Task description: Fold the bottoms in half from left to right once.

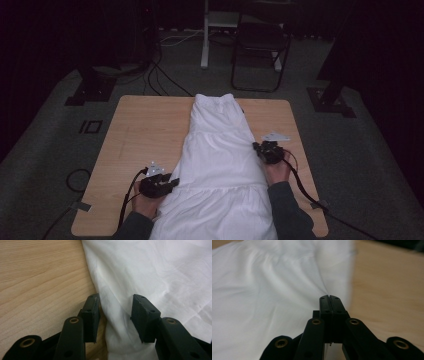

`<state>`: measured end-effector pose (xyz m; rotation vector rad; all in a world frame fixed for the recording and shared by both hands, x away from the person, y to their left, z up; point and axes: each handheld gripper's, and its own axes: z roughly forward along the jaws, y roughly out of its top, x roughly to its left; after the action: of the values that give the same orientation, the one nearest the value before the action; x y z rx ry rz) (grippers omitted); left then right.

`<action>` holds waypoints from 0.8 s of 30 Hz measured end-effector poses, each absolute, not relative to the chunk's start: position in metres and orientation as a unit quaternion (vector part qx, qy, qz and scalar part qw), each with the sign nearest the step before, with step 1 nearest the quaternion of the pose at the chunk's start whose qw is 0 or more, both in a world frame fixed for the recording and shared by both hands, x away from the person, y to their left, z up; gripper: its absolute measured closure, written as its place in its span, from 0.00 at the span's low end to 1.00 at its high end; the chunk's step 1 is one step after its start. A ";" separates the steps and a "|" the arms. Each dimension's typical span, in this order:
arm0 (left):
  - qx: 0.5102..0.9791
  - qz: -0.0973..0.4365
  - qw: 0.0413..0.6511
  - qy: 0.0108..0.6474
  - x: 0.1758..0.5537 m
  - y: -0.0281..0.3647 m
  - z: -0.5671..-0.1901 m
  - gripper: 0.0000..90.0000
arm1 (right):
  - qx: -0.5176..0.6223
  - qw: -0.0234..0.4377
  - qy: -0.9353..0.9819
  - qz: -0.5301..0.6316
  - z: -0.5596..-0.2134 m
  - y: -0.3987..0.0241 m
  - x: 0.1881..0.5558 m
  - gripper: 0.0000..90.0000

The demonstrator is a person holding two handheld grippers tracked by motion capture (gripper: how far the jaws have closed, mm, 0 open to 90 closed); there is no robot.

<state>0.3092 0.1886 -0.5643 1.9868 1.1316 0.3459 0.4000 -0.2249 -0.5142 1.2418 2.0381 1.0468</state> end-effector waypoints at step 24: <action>0.803 0.172 0.379 0.427 0.378 0.137 -0.560 0.78 | 0.511 0.227 0.753 0.347 -0.563 -0.245 0.414 0.98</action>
<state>0.3782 0.1374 -0.5601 2.0522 1.0904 0.4383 0.4138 -0.2447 -0.5633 1.4088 2.0753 0.9566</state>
